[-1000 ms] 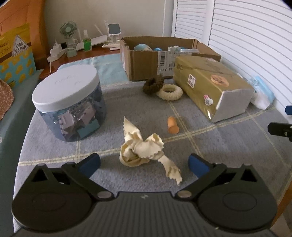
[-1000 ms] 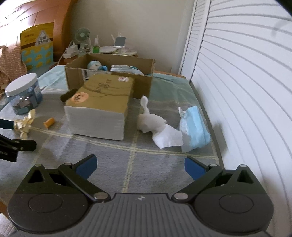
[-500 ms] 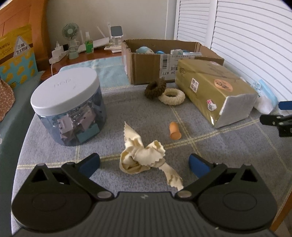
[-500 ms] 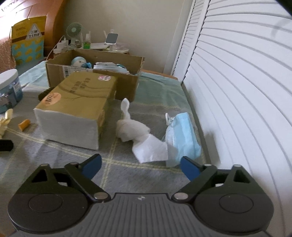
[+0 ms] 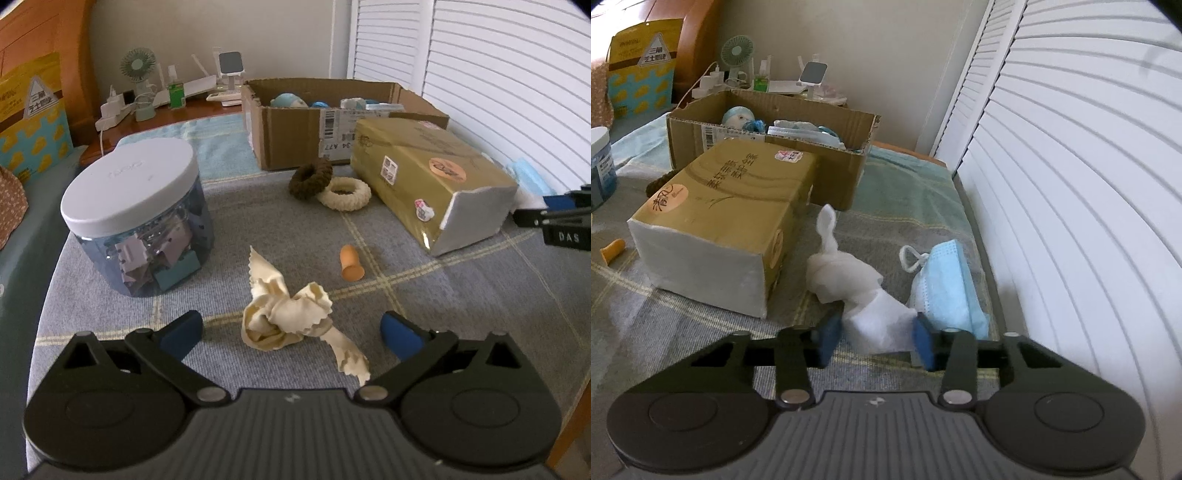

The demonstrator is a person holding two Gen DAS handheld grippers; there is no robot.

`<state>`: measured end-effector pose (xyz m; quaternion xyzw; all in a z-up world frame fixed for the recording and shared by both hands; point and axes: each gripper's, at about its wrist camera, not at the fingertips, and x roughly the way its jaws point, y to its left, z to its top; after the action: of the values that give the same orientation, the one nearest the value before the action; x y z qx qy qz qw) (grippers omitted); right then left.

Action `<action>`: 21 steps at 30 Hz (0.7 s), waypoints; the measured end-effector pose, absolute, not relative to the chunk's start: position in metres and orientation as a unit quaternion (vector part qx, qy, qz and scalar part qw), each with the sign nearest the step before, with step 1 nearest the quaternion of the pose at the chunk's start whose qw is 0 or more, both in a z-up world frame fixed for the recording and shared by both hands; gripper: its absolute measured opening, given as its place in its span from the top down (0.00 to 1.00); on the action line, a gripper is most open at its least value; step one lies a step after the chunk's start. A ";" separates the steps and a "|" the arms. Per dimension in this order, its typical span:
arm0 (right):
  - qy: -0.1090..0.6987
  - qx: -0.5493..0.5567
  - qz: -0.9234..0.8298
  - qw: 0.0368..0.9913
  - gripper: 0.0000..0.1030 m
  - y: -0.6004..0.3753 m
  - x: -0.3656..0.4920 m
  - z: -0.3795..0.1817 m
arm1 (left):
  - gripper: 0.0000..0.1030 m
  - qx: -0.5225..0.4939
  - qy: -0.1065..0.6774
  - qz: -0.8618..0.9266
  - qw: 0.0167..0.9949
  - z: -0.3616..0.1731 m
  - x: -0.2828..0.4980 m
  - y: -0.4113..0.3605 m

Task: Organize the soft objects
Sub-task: 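Grasp the beige crinkled cloth with the left tool while the right tool grasps the white tissue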

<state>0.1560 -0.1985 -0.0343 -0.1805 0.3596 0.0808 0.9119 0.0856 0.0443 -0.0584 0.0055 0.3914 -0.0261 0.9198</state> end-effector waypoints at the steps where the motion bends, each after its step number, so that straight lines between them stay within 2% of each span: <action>1: 0.362 -0.178 0.082 0.912 0.68 -0.199 0.156 -0.034 | 0.06 0.011 0.390 -0.027 0.921 -0.058 0.085 0.043; 3: 0.366 -0.175 0.083 0.911 0.74 -0.199 0.156 -0.033 | 0.13 0.026 0.382 -0.026 0.923 -0.055 0.082 0.041; 8: 0.365 -0.172 0.081 0.911 0.79 -0.200 0.150 -0.030 | 0.33 0.040 0.373 -0.029 0.927 -0.051 0.080 0.041; 14: 0.365 -0.168 0.085 0.912 0.82 -0.203 0.138 -0.023 | 0.41 0.036 0.373 -0.033 0.927 -0.050 0.081 0.046; 21: 0.374 -0.161 0.095 0.908 0.82 -0.207 0.118 -0.017 | 0.41 0.036 0.374 -0.040 0.926 -0.050 0.081 0.047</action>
<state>0.1182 -0.2068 -0.0174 -0.1612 0.3740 0.0948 0.9084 0.0813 0.0473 -0.0504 0.0356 0.3742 -0.0403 0.9258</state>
